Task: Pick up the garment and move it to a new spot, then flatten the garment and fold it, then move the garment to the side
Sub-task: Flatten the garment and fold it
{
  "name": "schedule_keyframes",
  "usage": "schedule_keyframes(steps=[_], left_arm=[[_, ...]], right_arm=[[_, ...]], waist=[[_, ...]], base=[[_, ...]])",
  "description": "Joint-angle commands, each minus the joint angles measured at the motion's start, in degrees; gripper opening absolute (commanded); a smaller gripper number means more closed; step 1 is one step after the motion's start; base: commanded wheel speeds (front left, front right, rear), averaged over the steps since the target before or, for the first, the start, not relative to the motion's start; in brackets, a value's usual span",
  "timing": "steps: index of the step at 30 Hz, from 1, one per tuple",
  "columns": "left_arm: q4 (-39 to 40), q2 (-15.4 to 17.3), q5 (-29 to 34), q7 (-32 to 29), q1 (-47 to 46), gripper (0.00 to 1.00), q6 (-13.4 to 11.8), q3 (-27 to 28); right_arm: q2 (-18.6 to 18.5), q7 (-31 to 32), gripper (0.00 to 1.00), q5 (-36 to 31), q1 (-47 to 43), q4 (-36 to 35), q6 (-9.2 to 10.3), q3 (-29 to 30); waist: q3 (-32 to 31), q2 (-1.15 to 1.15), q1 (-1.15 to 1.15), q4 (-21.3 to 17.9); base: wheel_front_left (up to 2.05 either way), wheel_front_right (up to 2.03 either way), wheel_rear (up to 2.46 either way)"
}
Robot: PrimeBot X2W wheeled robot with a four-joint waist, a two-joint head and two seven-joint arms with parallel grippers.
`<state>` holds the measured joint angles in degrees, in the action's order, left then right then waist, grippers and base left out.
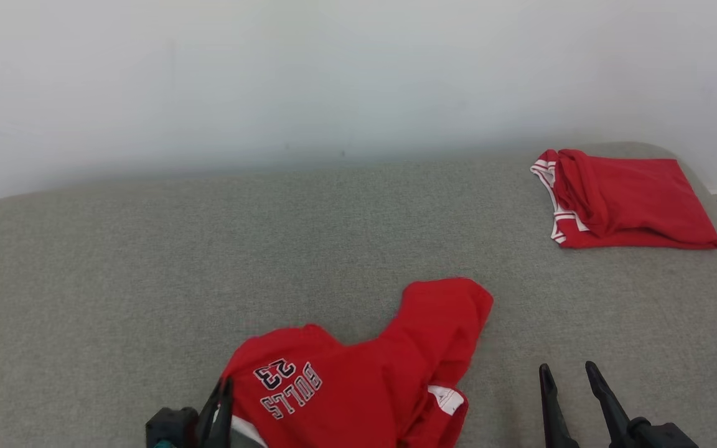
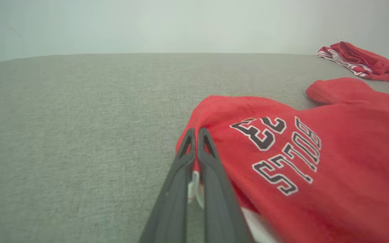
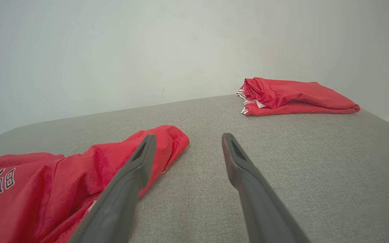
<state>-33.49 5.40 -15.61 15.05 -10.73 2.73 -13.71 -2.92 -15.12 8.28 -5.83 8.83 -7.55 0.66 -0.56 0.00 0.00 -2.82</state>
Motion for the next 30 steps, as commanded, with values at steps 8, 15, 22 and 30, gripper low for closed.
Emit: schedule_keyframes(steps=[8,15,22,30], left_arm=[[3.94,1.09,0.93,0.17,7.42,0.00,-1.33,6.91],[4.34,-0.16,2.15,0.17,10.64,0.24,-0.57,9.55],[10.75,-1.44,4.84,0.16,11.26,1.00,-0.65,12.21],[16.46,-2.24,6.94,0.17,13.17,1.00,-0.26,14.64]], right_arm=[[0.08,0.00,1.00,0.88,-0.54,0.67,0.15,-1.01],[0.08,0.00,1.00,0.81,-0.75,1.52,0.15,-1.27],[0.07,0.00,1.00,1.40,-1.20,2.33,0.15,-3.16],[0.08,0.00,1.00,2.30,-1.06,4.35,0.15,-6.30]], waist=[[-1.05,0.00,0.00,2.93],[-1.19,0.00,0.00,3.82],[-1.44,0.00,0.00,4.58],[-1.44,0.00,0.00,5.03]], base=[[0.00,0.00,0.00],[0.00,0.00,0.00],[0.00,0.00,0.00],[0.00,0.00,0.00]])
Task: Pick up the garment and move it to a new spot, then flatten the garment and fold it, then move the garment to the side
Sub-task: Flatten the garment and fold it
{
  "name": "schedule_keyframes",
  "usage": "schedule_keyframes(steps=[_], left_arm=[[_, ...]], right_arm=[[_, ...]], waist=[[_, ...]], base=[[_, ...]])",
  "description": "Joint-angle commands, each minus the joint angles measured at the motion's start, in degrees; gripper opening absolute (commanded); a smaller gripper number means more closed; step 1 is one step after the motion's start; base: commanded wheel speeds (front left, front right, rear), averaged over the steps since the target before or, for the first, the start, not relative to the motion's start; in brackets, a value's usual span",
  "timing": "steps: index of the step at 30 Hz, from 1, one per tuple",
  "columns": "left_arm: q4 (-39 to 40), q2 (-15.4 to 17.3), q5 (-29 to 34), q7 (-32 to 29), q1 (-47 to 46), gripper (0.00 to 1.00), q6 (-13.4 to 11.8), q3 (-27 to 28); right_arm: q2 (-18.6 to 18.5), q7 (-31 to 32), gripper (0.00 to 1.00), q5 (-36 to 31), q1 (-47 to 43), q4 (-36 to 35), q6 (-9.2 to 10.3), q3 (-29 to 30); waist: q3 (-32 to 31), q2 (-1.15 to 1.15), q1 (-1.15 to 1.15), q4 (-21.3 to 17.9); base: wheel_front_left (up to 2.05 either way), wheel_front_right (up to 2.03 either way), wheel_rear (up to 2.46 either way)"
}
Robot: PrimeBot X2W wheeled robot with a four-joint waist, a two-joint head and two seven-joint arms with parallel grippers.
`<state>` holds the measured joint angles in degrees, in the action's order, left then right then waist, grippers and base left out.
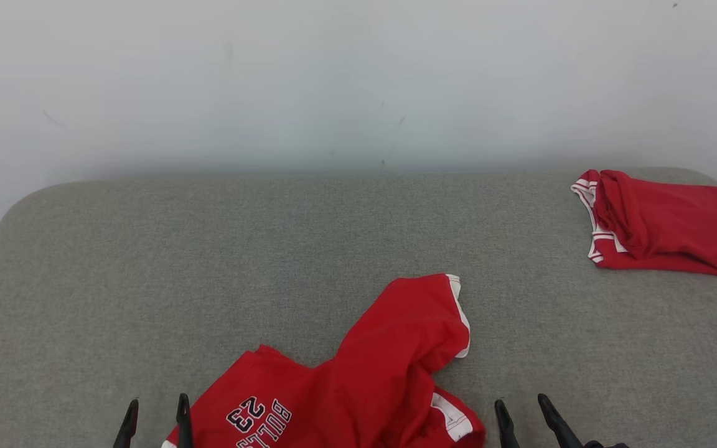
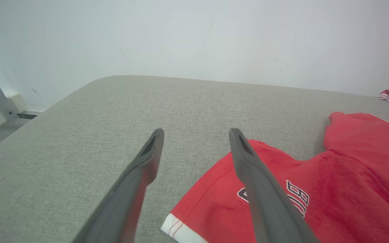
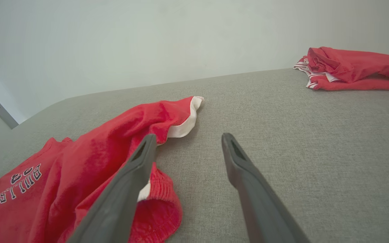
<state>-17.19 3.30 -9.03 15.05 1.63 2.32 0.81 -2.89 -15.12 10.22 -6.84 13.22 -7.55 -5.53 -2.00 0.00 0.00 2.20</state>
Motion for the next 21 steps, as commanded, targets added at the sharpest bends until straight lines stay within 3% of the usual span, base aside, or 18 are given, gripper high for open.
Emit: schedule_keyframes(steps=[1,13,21], left_arm=[[0.62,-0.21,0.67,0.17,1.22,1.00,0.14,0.38],[1.70,-0.42,0.40,0.17,3.63,1.00,0.24,0.00],[1.73,-0.44,0.03,0.17,3.28,1.00,-0.28,-1.36]], right_arm=[[0.05,0.00,1.00,0.29,0.01,0.19,0.15,-0.55],[0.04,0.00,1.00,-0.46,3.75,9.72,0.15,-5.80],[0.03,0.01,1.00,-0.95,8.29,19.90,0.16,-9.08]], waist=[[0.01,0.00,0.00,0.05],[-0.09,0.00,0.00,1.59],[-0.03,0.00,0.00,2.75]], base=[[0.00,0.00,0.00],[0.00,0.00,0.00],[0.00,0.00,0.00]])
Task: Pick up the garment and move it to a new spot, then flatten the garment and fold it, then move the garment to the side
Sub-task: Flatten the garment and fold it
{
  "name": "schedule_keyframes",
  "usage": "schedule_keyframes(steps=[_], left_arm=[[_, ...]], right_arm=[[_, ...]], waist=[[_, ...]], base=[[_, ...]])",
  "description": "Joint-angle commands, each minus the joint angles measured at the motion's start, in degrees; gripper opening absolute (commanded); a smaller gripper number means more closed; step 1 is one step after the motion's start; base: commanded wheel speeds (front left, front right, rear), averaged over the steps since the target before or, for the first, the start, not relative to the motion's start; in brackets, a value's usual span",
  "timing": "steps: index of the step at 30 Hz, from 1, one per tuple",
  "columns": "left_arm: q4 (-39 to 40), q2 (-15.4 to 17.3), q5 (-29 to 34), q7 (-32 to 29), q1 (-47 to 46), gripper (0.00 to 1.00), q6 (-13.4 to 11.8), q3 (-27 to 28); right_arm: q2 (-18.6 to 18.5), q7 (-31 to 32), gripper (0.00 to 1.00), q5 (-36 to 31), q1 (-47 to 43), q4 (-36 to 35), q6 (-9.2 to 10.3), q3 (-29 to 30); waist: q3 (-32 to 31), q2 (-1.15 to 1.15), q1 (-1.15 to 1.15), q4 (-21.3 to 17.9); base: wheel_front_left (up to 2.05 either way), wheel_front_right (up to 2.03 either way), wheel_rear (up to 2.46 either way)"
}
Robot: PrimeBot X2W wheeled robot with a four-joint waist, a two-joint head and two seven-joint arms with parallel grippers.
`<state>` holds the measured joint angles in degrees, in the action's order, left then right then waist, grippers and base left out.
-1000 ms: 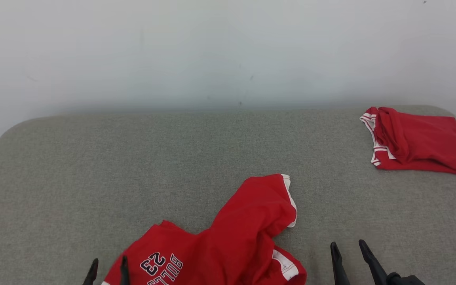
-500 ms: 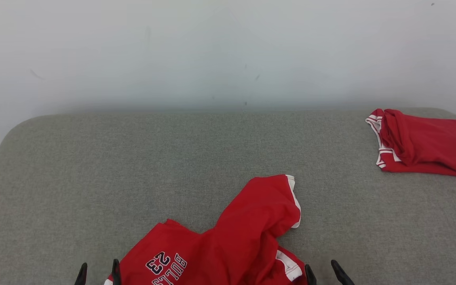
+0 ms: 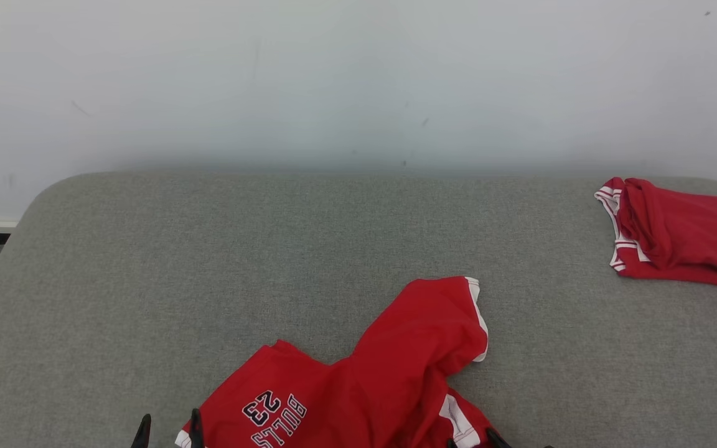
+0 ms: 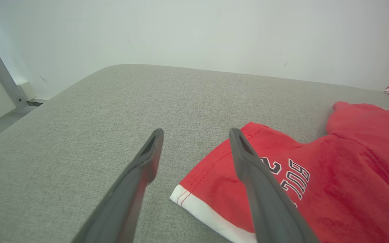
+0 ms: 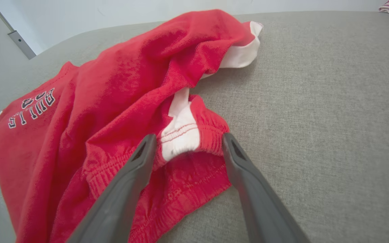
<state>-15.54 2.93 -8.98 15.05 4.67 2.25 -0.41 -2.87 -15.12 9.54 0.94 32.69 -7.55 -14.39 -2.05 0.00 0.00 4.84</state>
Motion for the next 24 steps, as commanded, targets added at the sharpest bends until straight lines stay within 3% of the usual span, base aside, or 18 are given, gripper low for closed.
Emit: schedule_keyframes(steps=[1,2,3,4,13,24], left_arm=[[0.05,-0.07,-0.04,0.17,0.20,1.00,-0.24,-0.24],[0.03,-0.07,-0.10,0.17,0.15,1.00,-0.21,-0.36],[0.00,-0.07,-0.18,0.17,0.11,1.00,-0.29,-0.47],[-0.01,-0.07,-0.21,0.17,0.10,1.00,-0.37,-0.57],[0.30,-0.08,-0.24,0.17,0.46,1.00,-0.67,-0.93],[0.28,-0.07,-0.47,0.17,-0.52,1.00,-0.25,-1.67]], right_arm=[[0.03,-0.01,1.00,-0.24,1.24,1.59,0.16,-0.58],[0.02,0.00,1.00,-0.52,1.93,2.77,0.16,-0.85],[0.02,0.00,0.43,-0.51,2.56,3.98,0.16,-1.14],[0.03,0.00,0.00,-0.52,3.22,4.75,0.16,-1.26],[-0.91,0.00,0.00,-1.62,7.20,6.34,0.16,0.76],[-7.22,0.00,0.00,-0.23,17.27,5.57,0.16,2.80]], waist=[[0.02,0.00,0.00,0.22],[0.03,0.00,0.00,0.34],[0.03,0.00,0.00,0.45],[0.02,0.00,0.00,0.53],[0.00,0.00,0.00,0.83],[0.95,0.00,0.00,1.35]], base=[[0.00,0.00,0.00],[0.00,0.00,0.00],[0.00,0.00,0.00],[0.00,0.00,0.00],[0.00,0.00,0.00],[0.00,0.00,0.00]])
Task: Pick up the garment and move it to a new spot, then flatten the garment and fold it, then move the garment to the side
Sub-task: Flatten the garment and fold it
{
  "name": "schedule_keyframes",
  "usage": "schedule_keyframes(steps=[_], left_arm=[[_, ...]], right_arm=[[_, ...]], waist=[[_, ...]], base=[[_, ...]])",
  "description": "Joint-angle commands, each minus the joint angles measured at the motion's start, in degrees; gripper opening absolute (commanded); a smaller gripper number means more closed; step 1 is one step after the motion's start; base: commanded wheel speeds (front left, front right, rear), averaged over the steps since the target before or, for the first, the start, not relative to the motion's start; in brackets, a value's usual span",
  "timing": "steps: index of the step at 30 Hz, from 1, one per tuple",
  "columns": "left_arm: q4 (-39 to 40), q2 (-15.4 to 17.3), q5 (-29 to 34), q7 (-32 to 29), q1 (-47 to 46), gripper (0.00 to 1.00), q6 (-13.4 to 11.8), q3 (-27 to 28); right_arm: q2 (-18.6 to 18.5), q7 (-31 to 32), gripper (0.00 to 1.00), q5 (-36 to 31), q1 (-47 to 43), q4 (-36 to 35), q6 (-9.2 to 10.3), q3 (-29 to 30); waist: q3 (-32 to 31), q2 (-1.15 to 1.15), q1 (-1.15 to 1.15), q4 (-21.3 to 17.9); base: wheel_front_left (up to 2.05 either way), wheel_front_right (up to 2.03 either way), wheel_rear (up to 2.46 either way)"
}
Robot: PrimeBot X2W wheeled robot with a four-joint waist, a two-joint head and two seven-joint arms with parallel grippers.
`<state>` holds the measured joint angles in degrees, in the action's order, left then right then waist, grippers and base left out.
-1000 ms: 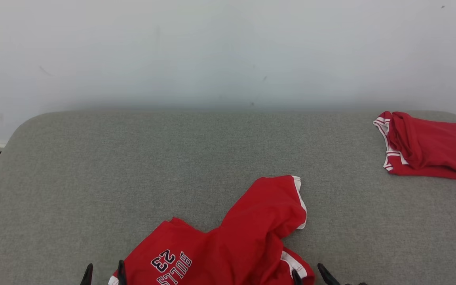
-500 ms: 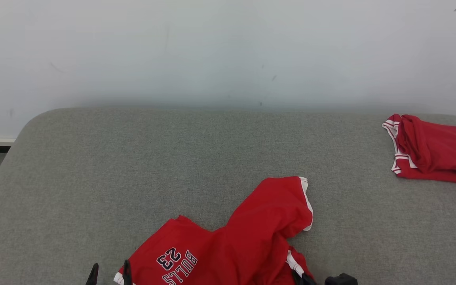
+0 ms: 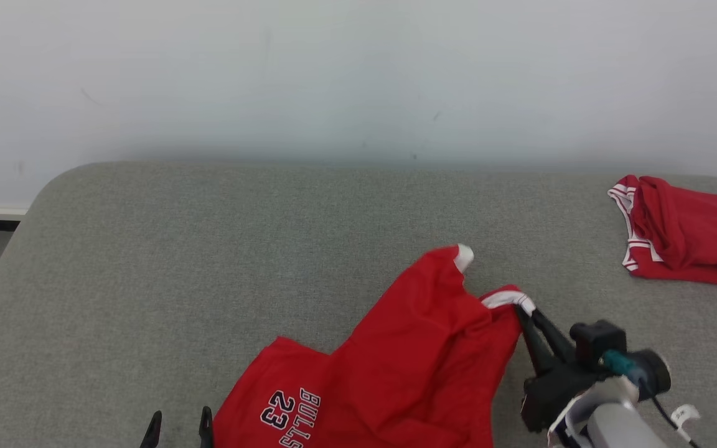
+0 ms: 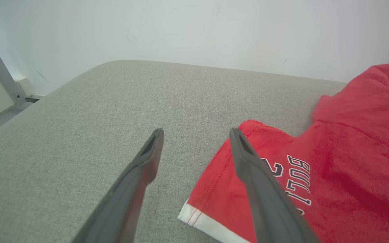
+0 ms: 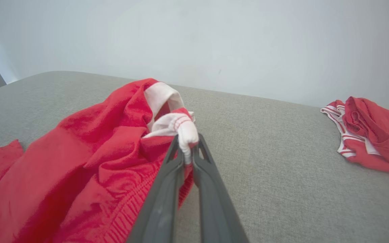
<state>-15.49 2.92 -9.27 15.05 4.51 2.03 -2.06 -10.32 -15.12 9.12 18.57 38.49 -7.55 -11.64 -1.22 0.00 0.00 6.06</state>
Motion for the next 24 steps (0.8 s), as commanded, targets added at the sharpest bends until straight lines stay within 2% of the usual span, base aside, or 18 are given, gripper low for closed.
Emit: schedule_keyframes(steps=[1,10,16,17,18,24], left_arm=[[0.17,-0.06,-0.21,0.17,-0.53,1.00,0.05,-0.18],[-0.37,-0.05,-0.79,0.17,-1.92,1.00,0.14,-2.31],[-0.44,-0.06,-1.44,0.17,-2.73,1.00,-0.39,-3.46],[-0.49,-0.06,-1.47,0.17,-2.84,1.00,-0.41,-3.60],[-0.54,-0.07,-1.57,0.17,-2.91,1.00,-0.53,-3.74],[-0.66,-0.07,-1.62,0.17,-2.02,1.00,-0.85,-3.70]], right_arm=[[-0.48,0.00,0.00,0.44,1.10,0.40,0.16,-0.06],[-6.68,0.00,0.00,3.32,13.52,9.98,0.16,0.83],[-7.91,0.00,0.00,3.61,17.69,15.91,0.16,0.63],[-7.97,-0.01,0.44,3.57,18.03,16.94,0.16,0.48],[-7.75,-0.01,1.00,3.86,18.45,17.27,0.16,0.33],[-8.41,0.00,1.00,2.97,16.15,13.57,0.16,0.55]], waist=[[0.29,0.00,0.00,0.32],[2.39,0.00,0.00,3.12],[3.32,0.00,0.00,4.13],[3.33,0.00,0.00,4.15],[3.30,0.00,0.00,4.11],[2.18,0.00,0.00,2.85]], base=[[0.00,0.00,0.00],[0.00,0.00,0.00],[0.00,0.00,0.00],[0.00,0.00,0.00],[0.00,0.00,0.00],[0.00,0.00,0.00]])
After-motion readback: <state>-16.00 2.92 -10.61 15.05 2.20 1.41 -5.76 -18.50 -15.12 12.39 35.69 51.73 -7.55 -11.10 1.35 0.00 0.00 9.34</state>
